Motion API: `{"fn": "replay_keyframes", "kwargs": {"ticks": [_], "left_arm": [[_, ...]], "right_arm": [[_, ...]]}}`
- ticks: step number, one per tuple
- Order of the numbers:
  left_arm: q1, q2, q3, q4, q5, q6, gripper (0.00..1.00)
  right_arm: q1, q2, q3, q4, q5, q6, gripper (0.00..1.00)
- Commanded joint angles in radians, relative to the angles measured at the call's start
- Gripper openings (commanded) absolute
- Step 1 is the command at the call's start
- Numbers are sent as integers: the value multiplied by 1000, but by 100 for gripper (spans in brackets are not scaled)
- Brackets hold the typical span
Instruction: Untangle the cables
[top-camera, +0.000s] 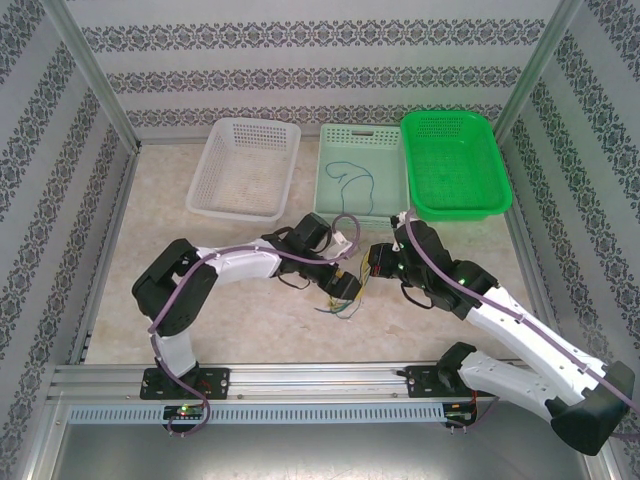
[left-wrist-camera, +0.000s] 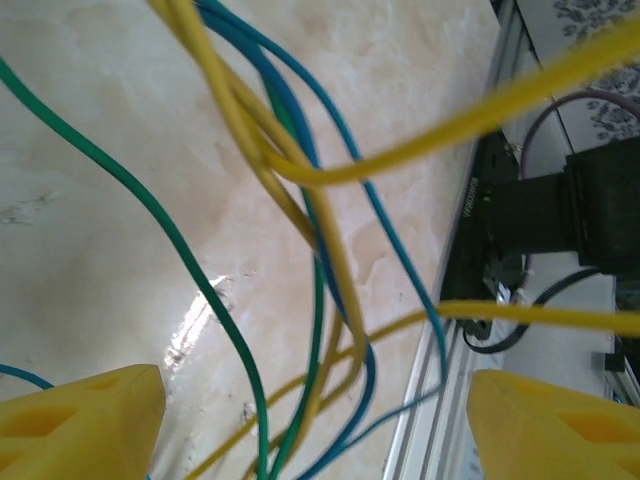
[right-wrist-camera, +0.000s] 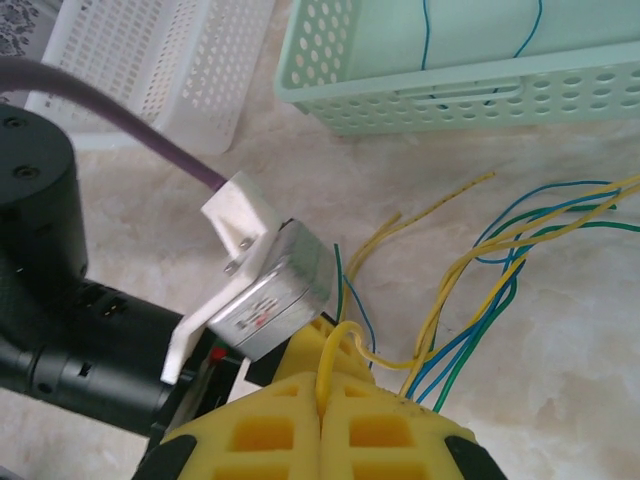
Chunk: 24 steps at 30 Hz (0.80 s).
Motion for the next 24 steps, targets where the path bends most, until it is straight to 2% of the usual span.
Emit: {"fn": "replay_keyframes", "kwargs": {"ticks": [1,3,9,14,20,24], "left_arm": [[-16,22,49,16,-45,-31,79],[-17,38,64,23,-65,-50,76],[-16,66,79,54,-88,-81,55],[-12,61,83,36,-142,-79,22],[17,12,44,-41,-194,-19,17],[43,-14,16,-95,-233,22,17]], "right_arm": [[10,-23,-14,63,38,16,0],[12,-22,-18,81,25,18,0],[18,-41,-29,76,15,20,0],[15,-100,-41,14,60,28,0],[1,-170,41,-316,218,16,0],[-14,-221,70,-440,306,37,0]]}}
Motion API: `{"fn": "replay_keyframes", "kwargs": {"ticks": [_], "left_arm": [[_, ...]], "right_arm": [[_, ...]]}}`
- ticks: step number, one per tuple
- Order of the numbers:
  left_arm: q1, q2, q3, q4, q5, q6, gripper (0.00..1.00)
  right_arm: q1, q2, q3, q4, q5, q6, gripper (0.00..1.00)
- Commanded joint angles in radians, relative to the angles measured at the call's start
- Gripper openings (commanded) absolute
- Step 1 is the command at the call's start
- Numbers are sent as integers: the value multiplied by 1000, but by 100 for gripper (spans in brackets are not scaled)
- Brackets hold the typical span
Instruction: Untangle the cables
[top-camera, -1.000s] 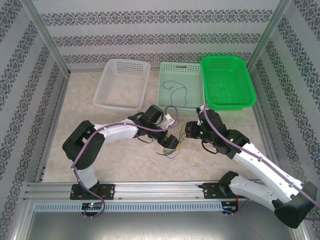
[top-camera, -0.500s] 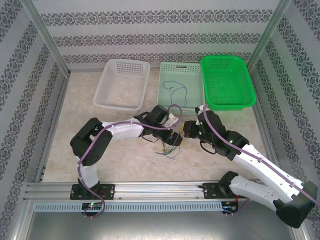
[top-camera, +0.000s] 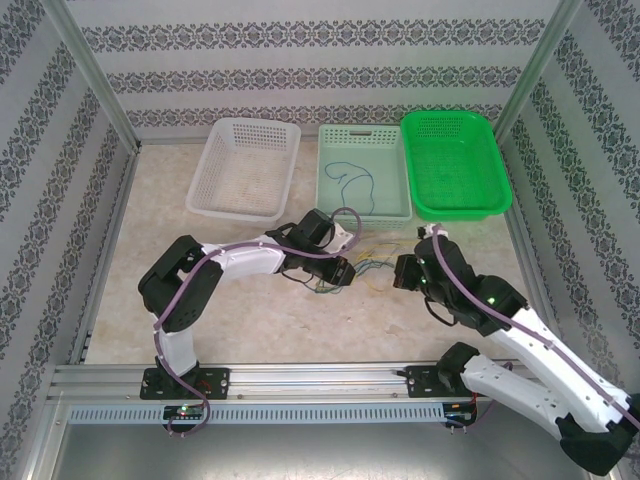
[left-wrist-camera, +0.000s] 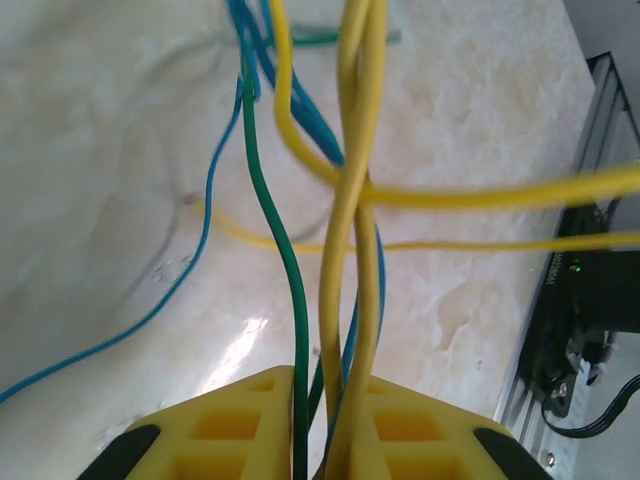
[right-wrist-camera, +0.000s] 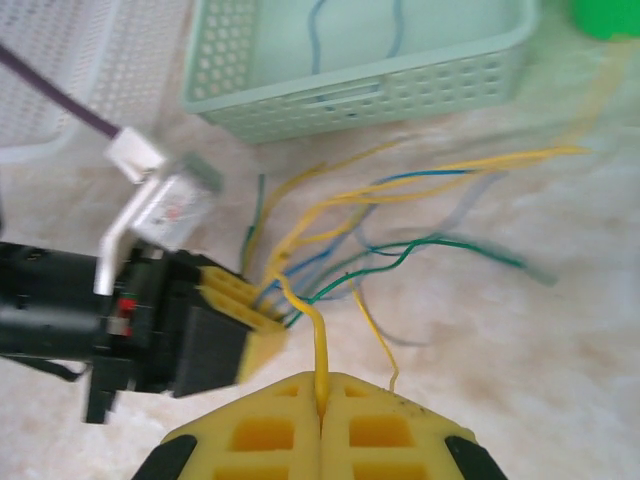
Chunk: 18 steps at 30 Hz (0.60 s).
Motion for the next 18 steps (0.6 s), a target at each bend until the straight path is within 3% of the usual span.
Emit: {"fn": "replay_keyframes", "kwargs": {"ticks": [1,8,13,18], "left_arm": [[33,-45,-28,-106,-74,64,17],[36,-63,-30,-270,-273,178,15],[40,-67,-14,-350,-423,221,16],[40,-73,-11,-389,-556,236,19]], "right_arm": [[-13,-49,50,-175,142,19,0],[-16,-11,74,-254,175,19,0],[-20,-18,111,-202,226,-17,0],[-97,-22,173,-231,178,-83,0]]}}
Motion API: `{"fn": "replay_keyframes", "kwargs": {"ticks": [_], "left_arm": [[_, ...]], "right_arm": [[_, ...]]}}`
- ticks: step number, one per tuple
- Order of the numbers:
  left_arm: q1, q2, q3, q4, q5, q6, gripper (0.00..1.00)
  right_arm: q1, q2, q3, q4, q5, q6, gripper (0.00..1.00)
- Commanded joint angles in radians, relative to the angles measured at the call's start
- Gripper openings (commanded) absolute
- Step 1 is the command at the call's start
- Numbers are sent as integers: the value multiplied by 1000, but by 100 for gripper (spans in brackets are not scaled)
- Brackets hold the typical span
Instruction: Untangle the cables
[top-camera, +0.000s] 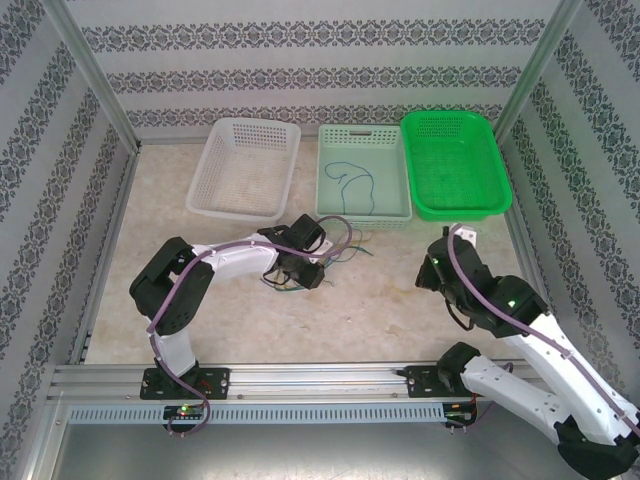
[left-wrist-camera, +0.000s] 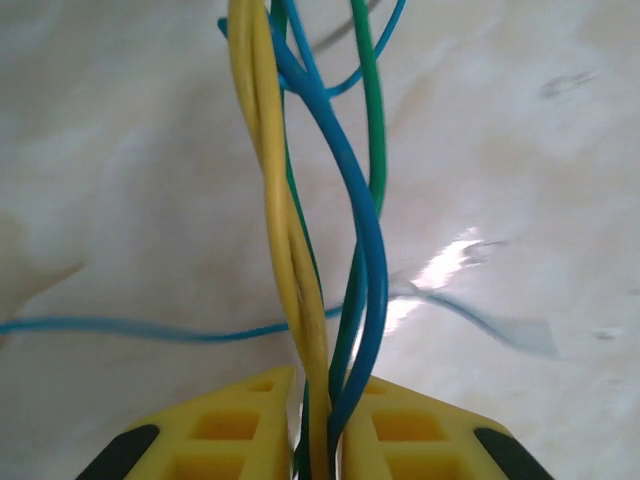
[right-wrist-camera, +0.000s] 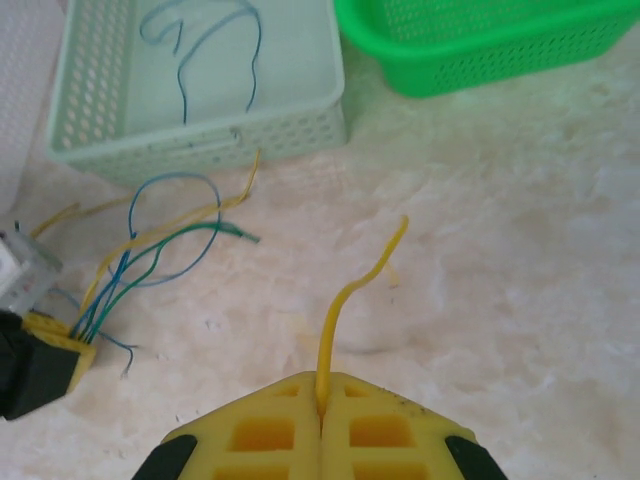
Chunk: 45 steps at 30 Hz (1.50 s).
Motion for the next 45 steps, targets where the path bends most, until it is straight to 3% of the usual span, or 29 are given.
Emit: {"fn": "replay_keyframes", "kwargs": {"ticks": [1,3,7,16,30,34,36,37,41,45], "left_arm": [[10,-37,5,-77,-115,51,21],[6,-42,4,-67,-97,62,23],[2,-36,6,-69,-114,83,23],[-7,-36,-9,-29,-65,93,23],[-36,-12,19,14,-26,59,26],[-44,-2,26,9,-9,65,41],[-49,-7,24,10,-28,49,72],[-52,-17,22,6,-38,34,99],[-52,-162,-52,34,-52,-60,99],[-52,-375,-168,106,-43,-111,100]], "right_arm": [[-52,-2,47,-22,-19,-54,0],[-71,12,36,-4,-73,-59,0],[-81,13,79,41,-64,-91,0],[-194,133,332,57,-126,-276,0],[-483,407,471,213,-362,-440,0],[-494,442,475,262,-562,-443,0],[-494,426,418,317,-626,-436,0],[-494,418,395,334,-641,-437,0],[-494,381,313,377,-747,-456,0],[-496,361,279,388,-771,-471,0]]}}
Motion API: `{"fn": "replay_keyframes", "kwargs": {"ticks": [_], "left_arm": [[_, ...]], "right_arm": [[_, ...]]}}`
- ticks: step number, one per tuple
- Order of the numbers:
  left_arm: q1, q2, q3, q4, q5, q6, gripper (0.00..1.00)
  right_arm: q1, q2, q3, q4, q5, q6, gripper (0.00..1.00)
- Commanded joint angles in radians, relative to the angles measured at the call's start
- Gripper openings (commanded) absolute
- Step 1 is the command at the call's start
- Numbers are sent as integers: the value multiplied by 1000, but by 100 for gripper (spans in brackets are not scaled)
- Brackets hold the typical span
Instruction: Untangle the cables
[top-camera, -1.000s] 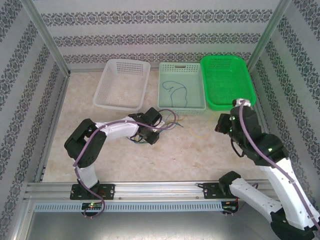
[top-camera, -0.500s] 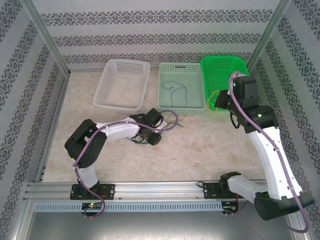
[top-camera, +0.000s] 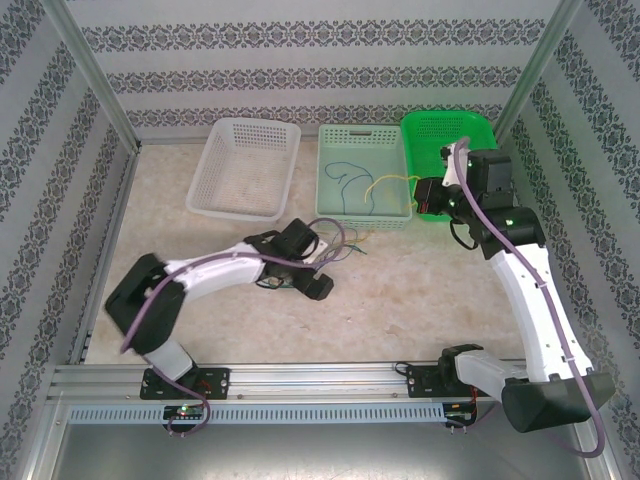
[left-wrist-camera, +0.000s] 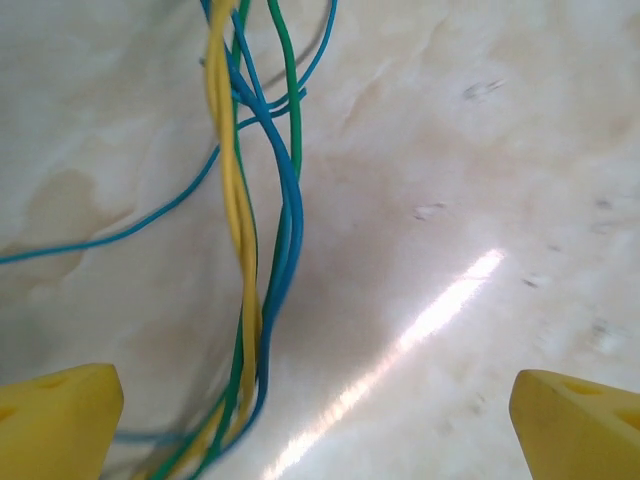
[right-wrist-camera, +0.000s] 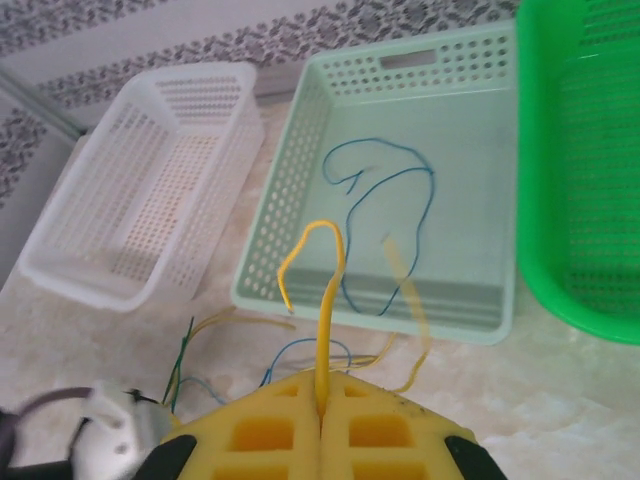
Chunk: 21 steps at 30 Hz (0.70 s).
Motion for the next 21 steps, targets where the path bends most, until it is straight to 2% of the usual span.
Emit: {"fn": "replay_keyframes", "kwargs": {"ticks": [1,6,8,13,16,19,21], "left_arm": [[-10,-174,-57,81,-10,-70,100],[-4,-353,-111,148,-101,-141,100],[10,-373,-104,178,-91,-178,100],[94,-284,18,306,197,-361,100],[153,-219,52,475,369,-517,96],[187,-157,74,649,483,-680,92],[190,-120,97,707,533,-746,92]], "right_arm": [[-1,-34,-28,69,-86,-28,0],[0,-33,-59,121,-146,-11,0],[0,-32,-75,147,-181,2,0],[55,-31,-124,225,-202,27,0],[107,-32,-138,240,-166,14,0],[147,-41,-163,272,-130,19,0],[166,-42,-174,282,-98,21,0]]}}
